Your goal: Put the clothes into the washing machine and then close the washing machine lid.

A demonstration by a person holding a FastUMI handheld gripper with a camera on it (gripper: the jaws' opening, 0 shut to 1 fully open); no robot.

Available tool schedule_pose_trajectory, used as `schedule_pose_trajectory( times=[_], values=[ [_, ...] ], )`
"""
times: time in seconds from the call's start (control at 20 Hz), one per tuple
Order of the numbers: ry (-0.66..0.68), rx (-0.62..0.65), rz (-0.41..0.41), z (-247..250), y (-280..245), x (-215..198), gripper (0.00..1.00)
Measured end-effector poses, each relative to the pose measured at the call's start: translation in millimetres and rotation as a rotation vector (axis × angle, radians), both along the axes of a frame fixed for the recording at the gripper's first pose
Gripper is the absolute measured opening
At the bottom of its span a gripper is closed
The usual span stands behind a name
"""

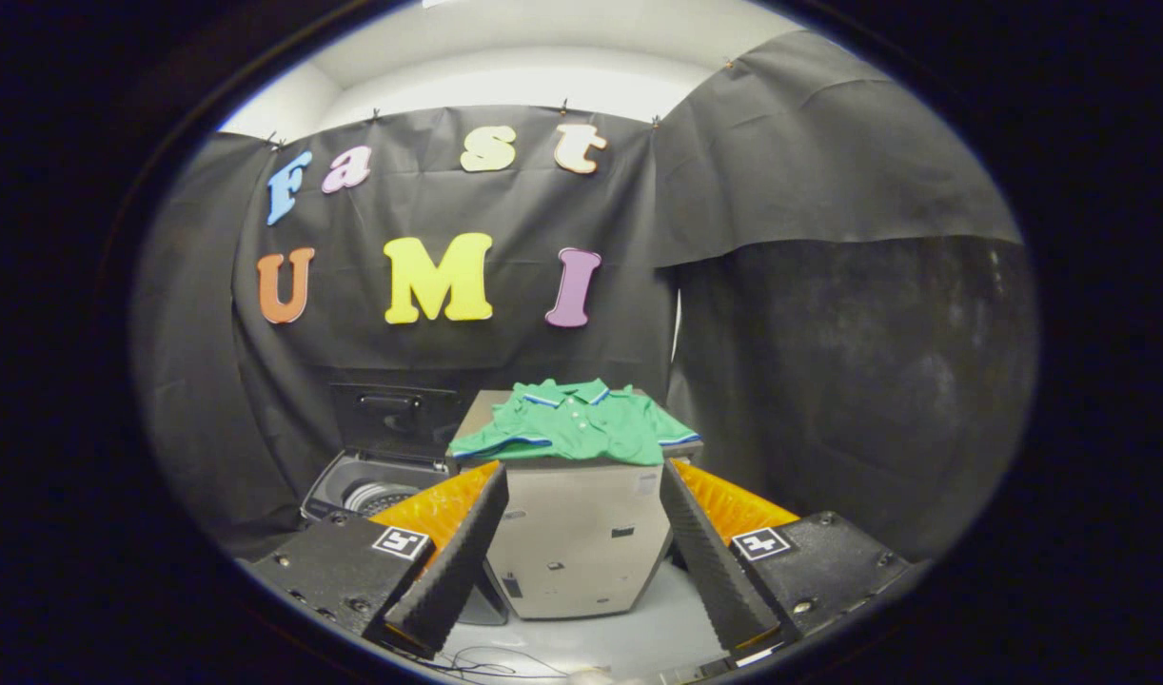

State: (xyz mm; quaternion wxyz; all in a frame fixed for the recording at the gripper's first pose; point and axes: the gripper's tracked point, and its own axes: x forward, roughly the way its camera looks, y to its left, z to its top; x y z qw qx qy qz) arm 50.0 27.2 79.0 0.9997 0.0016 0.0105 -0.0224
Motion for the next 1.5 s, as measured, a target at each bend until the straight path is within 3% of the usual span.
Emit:
schedule_pose_trajectory(
  times=[0.4,0.7,1.1,1.45,1.5],
  values=[
    [0.048,0.000,0.059,59,17,115,1.00],
    [0.191,0.047,0.059,72,10,228,1.00],
    [0.440,-0.006,0.062,19,0,350,1.00],
    [0.669,-0.010,0.082,-59,-3,374,1.00],
    [0.627,-0.012,0.083,-53,-3,381,1.00]
  ],
)
